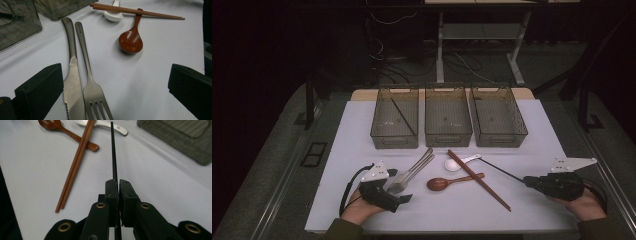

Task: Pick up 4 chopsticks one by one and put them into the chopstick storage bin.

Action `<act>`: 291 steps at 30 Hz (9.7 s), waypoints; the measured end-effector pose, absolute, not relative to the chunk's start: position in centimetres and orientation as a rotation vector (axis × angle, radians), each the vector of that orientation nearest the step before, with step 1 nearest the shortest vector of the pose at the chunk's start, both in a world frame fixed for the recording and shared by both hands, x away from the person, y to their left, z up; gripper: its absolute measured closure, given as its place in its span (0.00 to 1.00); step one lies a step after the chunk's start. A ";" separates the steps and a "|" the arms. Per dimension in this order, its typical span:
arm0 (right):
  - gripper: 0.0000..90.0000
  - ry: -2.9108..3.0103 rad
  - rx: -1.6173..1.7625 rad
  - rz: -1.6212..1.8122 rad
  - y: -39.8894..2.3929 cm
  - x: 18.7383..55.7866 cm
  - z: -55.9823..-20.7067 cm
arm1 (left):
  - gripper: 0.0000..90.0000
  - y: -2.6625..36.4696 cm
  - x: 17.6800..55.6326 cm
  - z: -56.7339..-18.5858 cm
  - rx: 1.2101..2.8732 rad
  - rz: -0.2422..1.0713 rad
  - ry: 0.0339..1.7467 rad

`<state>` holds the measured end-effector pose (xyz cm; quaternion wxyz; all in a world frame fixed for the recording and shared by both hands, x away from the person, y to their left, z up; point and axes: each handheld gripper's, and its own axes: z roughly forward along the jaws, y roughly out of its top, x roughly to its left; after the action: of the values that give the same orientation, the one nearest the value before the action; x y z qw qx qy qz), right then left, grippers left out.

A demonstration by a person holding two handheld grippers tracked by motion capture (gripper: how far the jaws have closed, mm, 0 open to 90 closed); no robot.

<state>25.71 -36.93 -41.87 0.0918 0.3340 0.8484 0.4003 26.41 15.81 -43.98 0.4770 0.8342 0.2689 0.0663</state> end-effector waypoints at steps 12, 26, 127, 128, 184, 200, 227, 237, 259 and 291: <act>0.95 2.489 0.972 1.269 -36.3 26.5 -40.9 | 0.00 15.7 26.4 -44.0 2.034 0.164 0.662; 0.95 2.452 0.968 1.314 -34.5 28.5 -39.6 | 0.00 15.8 26.5 -44.0 2.024 0.162 0.670; 0.94 2.521 1.089 0.974 -0.5 48.7 -36.4 | 0.00 15.8 26.6 -43.8 1.999 0.151 0.643; 0.94 2.522 1.089 0.968 -0.3 48.7 -36.4 | 0.00 15.8 26.6 -43.8 1.999 0.152 0.641; 0.51 2.550 0.881 1.246 -11.7 41.7 -34.7 | 0.00 15.9 26.6 -43.9 2.016 0.154 0.656; 0.58 2.567 0.955 1.285 -17.4 38.3 -36.2 | 0.00 15.9 26.6 -44.0 2.017 0.159 0.664; 0.72 2.489 1.033 1.216 -24.4 32.7 -38.5 | 0.00 15.9 26.6 -44.0 2.024 0.165 0.670; 0.59 2.462 1.093 1.210 -26.8 30.3 -39.0 | 0.00 15.9 26.6 -44.1 2.024 0.167 0.672; 0.80 2.543 1.062 1.185 -27.6 26.9 -42.8 | 0.00 15.7 26.6 -44.2 2.036 0.168 0.668; 0.88 2.630 1.047 1.086 -26.8 27.2 -44.0 | 0.00 15.8 26.7 -44.2 2.040 0.172 0.671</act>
<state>27.23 -26.81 -44.04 0.0547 0.3447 0.8662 0.3576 26.66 15.76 -44.21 0.4737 0.8340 0.2741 0.0703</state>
